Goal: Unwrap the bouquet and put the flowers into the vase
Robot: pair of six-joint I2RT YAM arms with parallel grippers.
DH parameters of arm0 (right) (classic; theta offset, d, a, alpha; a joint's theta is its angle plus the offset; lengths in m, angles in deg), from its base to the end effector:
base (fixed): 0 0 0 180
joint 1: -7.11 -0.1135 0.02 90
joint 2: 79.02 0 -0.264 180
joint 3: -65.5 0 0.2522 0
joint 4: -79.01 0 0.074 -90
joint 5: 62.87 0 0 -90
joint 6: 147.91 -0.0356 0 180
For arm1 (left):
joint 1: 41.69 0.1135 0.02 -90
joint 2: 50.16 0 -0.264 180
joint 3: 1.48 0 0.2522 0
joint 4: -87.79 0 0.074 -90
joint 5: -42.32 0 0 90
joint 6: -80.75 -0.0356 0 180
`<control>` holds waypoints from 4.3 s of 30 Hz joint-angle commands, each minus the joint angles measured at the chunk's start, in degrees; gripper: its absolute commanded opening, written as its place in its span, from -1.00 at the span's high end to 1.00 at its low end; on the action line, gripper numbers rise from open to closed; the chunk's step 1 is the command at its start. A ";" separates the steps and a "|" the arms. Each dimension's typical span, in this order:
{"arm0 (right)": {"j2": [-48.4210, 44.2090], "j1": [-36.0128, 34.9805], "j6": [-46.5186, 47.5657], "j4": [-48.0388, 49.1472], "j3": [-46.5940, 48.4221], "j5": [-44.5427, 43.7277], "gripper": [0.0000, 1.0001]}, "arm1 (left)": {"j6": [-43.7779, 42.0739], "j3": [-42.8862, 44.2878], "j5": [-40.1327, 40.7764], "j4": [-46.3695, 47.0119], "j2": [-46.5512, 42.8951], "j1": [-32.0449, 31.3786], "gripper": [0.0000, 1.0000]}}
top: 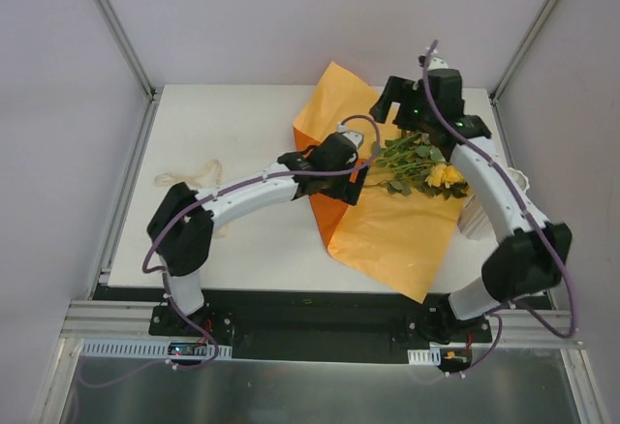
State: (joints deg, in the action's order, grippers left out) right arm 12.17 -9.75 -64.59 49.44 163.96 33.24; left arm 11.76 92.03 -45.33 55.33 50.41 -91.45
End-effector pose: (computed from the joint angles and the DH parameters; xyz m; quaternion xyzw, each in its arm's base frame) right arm 0.3596 0.1129 0.3678 -0.1031 0.8234 0.1568 0.5355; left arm 0.2616 -0.3069 0.2723 0.2160 0.8782 -0.2317 0.3583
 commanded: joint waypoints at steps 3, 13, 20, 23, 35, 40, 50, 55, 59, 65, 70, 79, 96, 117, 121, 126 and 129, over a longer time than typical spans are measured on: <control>-23.81 2.54 -5.35 -15.58 -11.99 -1.64 -0.96 | -6.78 14.99 14.79 -9.16 12.78 -1.92 -0.72; -42.15 2.45 -2.64 -25.14 -23.01 -1.71 -0.93 | -11.16 25.10 30.95 -10.92 19.92 -2.27 -0.18; -41.11 2.45 -3.87 -21.12 -24.32 0.74 -0.95 | -10.13 24.06 28.16 -12.06 15.82 -2.10 0.08; -37.69 2.45 -4.83 -14.19 -28.18 6.45 -0.96 | -6.08 17.92 24.82 -12.59 6.53 -1.92 -0.10; -6.15 -3.78 -3.70 7.64 -21.18 14.64 -0.96 | -3.08 -13.64 19.18 -13.03 -41.57 2.65 -0.82; 10.19 -14.85 -2.90 7.90 -9.67 12.26 -0.95 | -3.09 -17.95 21.03 -13.56 -53.00 2.82 -0.87; 19.36 -35.78 -1.06 4.04 -1.56 5.75 -0.96 | -4.40 -16.29 23.49 -14.70 -54.70 2.91 -0.88; 12.64 -35.96 -1.76 2.80 -9.35 6.55 -0.96 | -4.32 -14.88 17.98 -13.82 -48.47 3.08 -0.93; 0.58 -32.63 -1.94 -0.08 -16.14 2.52 -0.97 | -1.17 -14.44 3.52 -10.31 -44.95 9.21 -0.98; -18.14 -26.82 -2.11 -11.59 -21.68 -14.87 -0.97 | 0.44 -8.85 -14.29 -3.54 -32.84 15.83 -0.95; -31.77 -23.66 -1.94 -19.50 -23.18 -26.14 -0.99 | -1.77 -0.22 -16.59 -3.54 -14.82 15.92 -0.77; -44.35 -18.30 -0.44 -23.82 -25.29 -27.47 -0.99 | -11.95 18.50 -20.37 -4.41 9.98 13.38 -0.30; -55.41 -16.89 -1.67 -25.93 -32.14 -25.44 -0.99 | -23.48 44.00 -31.35 -6.26 37.14 5.11 -0.02; -59.29 -16.71 -1.76 -28.40 -32.76 -27.12 -0.99 | -24.79 47.52 -29.42 -6.26 43.74 4.06 0.21; -59.12 -16.71 -2.02 -28.40 -32.68 -27.12 -0.99 | -26.11 47.08 -26.26 -6.18 43.57 2.48 0.47; -58.77 -16.62 -2.37 -28.57 -32.59 -26.68 -0.99 | -26.03 46.91 -22.92 -6.26 40.15 1.42 1.00; -58.33 -16.62 -2.81 -28.66 -32.32 -26.59 -0.99 | -24.10 45.68 -22.39 -6.35 36.28 1.50 1.00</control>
State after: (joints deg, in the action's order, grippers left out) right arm -46.53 -26.72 -66.29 21.18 130.98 7.01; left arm -13.46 138.13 -70.20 49.30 94.12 -89.79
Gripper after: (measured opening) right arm 0.994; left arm 0.023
